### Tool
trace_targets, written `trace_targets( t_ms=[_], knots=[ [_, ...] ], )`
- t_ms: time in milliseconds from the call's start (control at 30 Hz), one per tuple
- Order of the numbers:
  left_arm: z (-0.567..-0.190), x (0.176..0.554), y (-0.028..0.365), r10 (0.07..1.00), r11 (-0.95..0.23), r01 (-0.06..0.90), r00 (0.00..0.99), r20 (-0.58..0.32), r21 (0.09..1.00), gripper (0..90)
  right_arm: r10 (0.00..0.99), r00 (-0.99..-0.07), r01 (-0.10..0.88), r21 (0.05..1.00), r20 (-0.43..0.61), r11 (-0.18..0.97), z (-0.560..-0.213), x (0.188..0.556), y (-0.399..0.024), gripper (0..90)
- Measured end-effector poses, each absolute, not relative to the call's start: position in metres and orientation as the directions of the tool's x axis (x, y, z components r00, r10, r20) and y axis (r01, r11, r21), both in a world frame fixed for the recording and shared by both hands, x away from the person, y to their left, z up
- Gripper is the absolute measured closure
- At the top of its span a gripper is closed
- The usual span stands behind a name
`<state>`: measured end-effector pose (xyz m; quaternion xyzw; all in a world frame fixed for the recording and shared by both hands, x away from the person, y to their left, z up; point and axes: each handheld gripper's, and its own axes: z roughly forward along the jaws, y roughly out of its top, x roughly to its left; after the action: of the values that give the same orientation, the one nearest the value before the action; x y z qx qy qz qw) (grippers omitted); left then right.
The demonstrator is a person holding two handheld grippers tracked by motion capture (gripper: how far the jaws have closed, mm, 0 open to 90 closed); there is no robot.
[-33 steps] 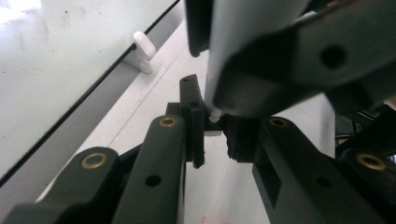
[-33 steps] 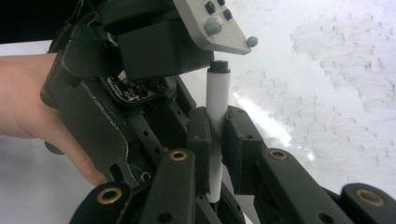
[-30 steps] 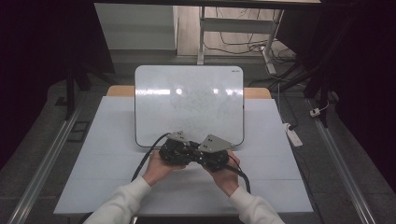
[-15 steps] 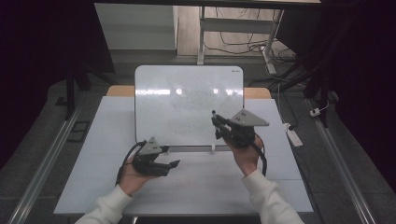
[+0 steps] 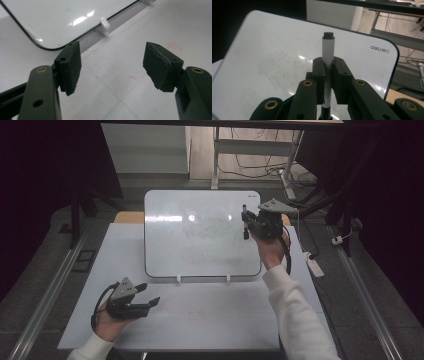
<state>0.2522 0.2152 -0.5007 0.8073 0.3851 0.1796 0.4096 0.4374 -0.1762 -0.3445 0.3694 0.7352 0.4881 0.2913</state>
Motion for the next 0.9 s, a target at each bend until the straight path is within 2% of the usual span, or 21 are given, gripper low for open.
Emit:
trace_targets(
  t_ms=[267,500,900],
  knots=[
    [-0.506,0.257,0.221,0.784,-0.366,0.506,0.62,-0.035,0.781,32.5,0.881,-0.468,0.353,0.898,-0.074,0.263,-0.346,0.482,-0.176,80.4],
    [-0.507,0.257,0.219,0.78,-0.381,0.505,0.625,-0.024,0.774,32.4,0.911,-0.412,0.407,0.89,-0.021,0.205,-0.356,0.513,-0.185,80.2],
    [-0.509,0.258,0.219,0.773,-0.388,0.504,0.634,-0.026,0.772,34.0,0.911,-0.408,0.366,0.902,-0.065,0.228,-0.369,0.525,-0.179,79.4]
  ],
)
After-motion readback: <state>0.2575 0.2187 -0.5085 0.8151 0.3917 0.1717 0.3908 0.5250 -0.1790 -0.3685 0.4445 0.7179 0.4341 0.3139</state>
